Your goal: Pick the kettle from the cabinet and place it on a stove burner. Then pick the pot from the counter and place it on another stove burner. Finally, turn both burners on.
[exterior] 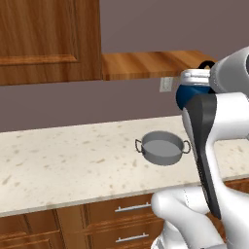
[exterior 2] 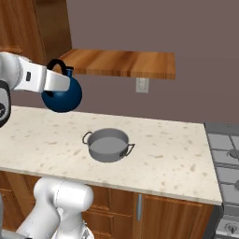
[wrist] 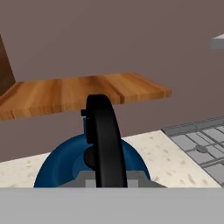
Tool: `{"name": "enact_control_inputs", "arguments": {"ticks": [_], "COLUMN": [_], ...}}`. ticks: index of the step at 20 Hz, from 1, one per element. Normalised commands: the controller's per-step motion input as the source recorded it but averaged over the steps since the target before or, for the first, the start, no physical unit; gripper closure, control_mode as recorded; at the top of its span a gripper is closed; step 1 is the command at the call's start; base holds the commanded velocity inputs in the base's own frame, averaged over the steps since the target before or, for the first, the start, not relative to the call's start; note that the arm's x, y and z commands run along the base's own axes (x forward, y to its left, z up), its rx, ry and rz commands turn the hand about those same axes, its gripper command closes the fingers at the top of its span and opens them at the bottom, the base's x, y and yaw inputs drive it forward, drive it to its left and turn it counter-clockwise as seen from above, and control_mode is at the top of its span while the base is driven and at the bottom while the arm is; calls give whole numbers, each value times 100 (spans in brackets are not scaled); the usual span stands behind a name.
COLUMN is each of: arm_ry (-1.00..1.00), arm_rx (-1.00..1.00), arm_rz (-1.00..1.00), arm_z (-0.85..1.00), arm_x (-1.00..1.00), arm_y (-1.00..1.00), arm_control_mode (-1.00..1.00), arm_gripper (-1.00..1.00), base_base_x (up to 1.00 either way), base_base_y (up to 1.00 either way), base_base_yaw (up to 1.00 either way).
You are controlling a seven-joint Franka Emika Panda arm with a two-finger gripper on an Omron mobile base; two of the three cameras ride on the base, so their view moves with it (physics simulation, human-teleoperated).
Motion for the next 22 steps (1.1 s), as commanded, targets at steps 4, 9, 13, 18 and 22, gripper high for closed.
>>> {"name": "enact_control_inputs", "arguments": {"ticks": [4, 9, 13, 18, 22], "arm_ry": [10, 4, 1, 0, 0], "arm_rx": [0, 0, 0, 0, 0], "arm_rz": [0, 0, 0, 0, 0], "arm_z": [-28, -16, -3, 0, 0], "arm_x": [-1, -2, -1, 0, 0], "arm_y": [0, 0, 0, 0, 0], "arm_control_mode": [-100, -100, 100, 100, 100], "arm_gripper": [100, 100, 100, 100, 100], "base_base_x": [0, 0, -6, -76, -41], "base_base_y": [0, 0, 0, -11, -56], "base_base_yaw": [0, 0, 0, 0, 0]}}
